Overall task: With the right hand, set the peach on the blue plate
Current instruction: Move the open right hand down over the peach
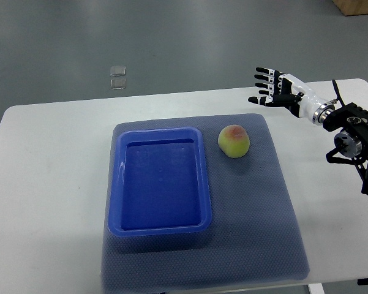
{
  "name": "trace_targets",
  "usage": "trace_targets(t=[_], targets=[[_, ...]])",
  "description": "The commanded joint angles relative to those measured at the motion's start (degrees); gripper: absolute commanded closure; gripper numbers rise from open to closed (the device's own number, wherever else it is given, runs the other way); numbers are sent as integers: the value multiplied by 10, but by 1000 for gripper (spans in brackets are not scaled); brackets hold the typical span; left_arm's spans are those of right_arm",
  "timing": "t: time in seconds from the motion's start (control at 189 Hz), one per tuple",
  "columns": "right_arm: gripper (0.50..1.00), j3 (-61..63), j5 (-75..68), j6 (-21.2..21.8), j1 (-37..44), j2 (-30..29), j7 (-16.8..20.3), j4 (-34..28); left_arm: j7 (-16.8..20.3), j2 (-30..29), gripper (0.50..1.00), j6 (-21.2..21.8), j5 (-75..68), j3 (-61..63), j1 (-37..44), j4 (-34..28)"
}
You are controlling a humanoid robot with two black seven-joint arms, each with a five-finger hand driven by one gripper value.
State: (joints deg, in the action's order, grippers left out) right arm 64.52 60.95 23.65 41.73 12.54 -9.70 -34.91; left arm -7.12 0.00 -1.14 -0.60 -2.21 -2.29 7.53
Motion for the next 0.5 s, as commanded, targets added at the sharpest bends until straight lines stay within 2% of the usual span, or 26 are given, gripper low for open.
trace_targets(t=[0.0, 0.053, 0.058, 0.154, 0.201, 0.212, 0.302, 0.408, 0.492], targets=[[572, -35, 44, 17, 20, 19, -1, -29, 0, 0, 500, 0, 1, 0, 0, -1], [572, -38, 49, 20, 23, 20, -1, -32, 0, 0, 500, 0, 0, 0, 0, -1], [572, -49, 71, 31, 37, 28, -1, -41, 0, 0, 500, 0, 1, 0, 0, -1], [572, -74, 116, 61, 68, 35, -1, -48, 0, 0, 500, 0, 0, 0, 0, 0], [572, -74, 116, 61, 68, 35, -1, -48, 0, 0, 500, 0, 0, 0, 0, 0], [572, -98, 145, 76, 91, 36, -1, -53, 0, 0, 500, 0, 1, 0, 0, -1], [572, -116, 163, 83, 101, 39, -1, -57, 0, 0, 500, 0, 1, 0, 0, -1], [572, -172, 211, 113, 133, 43, -1, -75, 0, 0, 500, 0, 1, 1, 0, -1], [572, -193, 225, 113, 142, 43, -1, -91, 0, 0, 500, 1, 1, 1, 0, -1]])
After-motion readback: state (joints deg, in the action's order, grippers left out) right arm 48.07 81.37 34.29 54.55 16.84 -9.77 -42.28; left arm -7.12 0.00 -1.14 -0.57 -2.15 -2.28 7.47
